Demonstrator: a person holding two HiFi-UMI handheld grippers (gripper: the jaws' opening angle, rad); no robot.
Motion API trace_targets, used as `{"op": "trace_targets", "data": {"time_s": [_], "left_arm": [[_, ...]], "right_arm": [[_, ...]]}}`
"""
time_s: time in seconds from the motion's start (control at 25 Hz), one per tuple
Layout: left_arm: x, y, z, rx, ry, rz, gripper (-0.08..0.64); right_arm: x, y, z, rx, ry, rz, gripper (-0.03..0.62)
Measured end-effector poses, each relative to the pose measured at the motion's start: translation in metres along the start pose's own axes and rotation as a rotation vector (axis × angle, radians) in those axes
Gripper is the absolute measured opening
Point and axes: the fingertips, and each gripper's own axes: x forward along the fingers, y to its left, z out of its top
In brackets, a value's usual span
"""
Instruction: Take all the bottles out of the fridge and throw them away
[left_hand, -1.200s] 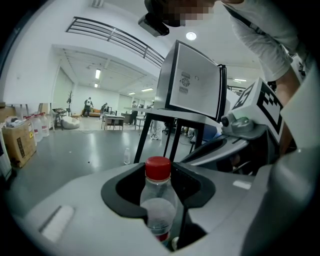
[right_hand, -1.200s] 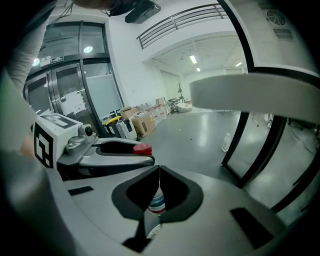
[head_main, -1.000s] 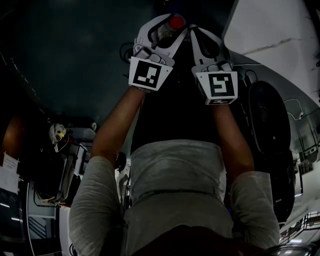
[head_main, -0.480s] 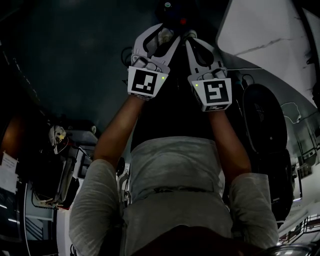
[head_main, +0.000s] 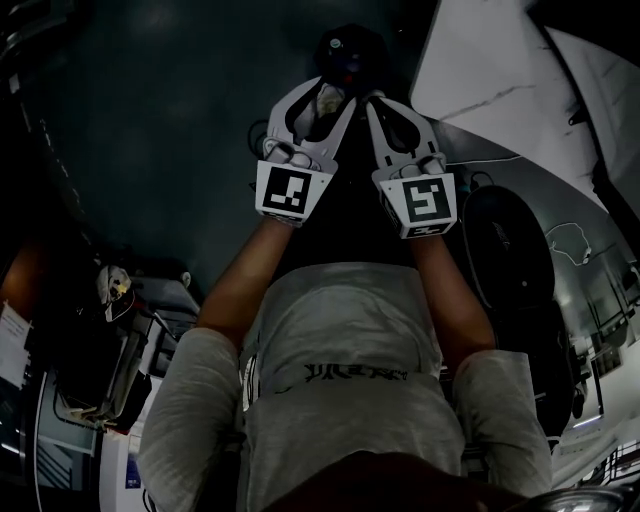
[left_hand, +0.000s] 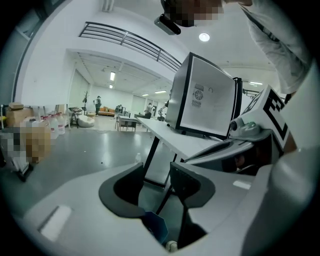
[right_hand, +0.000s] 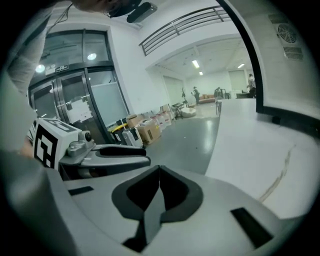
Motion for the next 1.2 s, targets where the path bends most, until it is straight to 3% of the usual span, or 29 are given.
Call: {"op": "trace_targets", "data": {"time_s": [0.92, 1.2], "left_arm": [[-0.053, -0.032, 0.183, 0.008, -0.140, -0.040, 0.157], [-0.072, -0.051, 0.233, 0.034, -0.196, -0.085, 0.120]], "right_arm": [[-0.075, 0.013, 0.171, -0.131, -0.157, 0.014, 0.009], [-0.106, 0.024, 0.212, -0.182, -0.194, 0.023, 0.009]]}}
